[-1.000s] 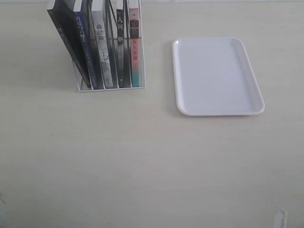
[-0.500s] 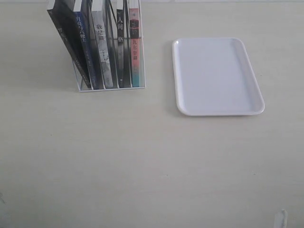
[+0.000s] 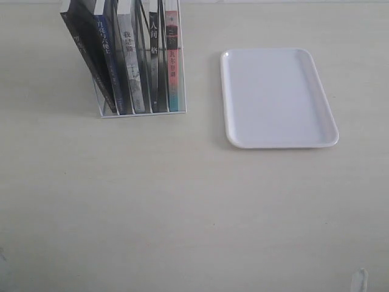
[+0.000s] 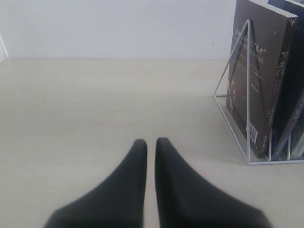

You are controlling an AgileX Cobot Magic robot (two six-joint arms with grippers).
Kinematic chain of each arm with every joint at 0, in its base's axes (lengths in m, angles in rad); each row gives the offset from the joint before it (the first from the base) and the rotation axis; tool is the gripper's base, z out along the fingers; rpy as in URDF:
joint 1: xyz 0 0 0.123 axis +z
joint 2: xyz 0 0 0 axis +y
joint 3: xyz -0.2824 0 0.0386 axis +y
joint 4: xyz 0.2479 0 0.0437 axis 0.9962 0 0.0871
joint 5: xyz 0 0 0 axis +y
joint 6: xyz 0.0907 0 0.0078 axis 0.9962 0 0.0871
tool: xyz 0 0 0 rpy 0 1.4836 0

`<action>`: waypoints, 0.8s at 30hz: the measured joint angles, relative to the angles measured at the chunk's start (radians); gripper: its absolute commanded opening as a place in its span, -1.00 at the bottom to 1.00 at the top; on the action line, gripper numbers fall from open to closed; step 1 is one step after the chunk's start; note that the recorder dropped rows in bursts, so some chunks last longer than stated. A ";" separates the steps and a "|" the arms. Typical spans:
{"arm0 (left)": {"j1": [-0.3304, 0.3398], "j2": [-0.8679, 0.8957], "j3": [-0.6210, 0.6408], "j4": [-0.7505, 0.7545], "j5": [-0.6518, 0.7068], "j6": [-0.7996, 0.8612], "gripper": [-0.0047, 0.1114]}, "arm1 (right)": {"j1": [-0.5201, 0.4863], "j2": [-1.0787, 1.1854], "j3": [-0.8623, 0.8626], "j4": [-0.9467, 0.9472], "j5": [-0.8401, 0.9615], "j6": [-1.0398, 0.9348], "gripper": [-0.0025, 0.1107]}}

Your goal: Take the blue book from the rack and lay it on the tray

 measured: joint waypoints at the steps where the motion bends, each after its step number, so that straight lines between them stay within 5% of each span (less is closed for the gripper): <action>1: 0.000 0.000 0.000 0.000 0.000 0.000 -0.81 | 0.000 0.000 0.000 0.000 0.000 0.000 -0.96; 13: 0.000 0.000 0.000 0.000 0.000 0.000 -0.81 | 0.000 0.000 0.000 0.000 -0.032 0.000 -0.96; 24: 0.000 0.000 0.000 0.000 0.000 0.000 -0.81 | 0.000 0.000 0.000 0.000 -0.464 0.010 -0.96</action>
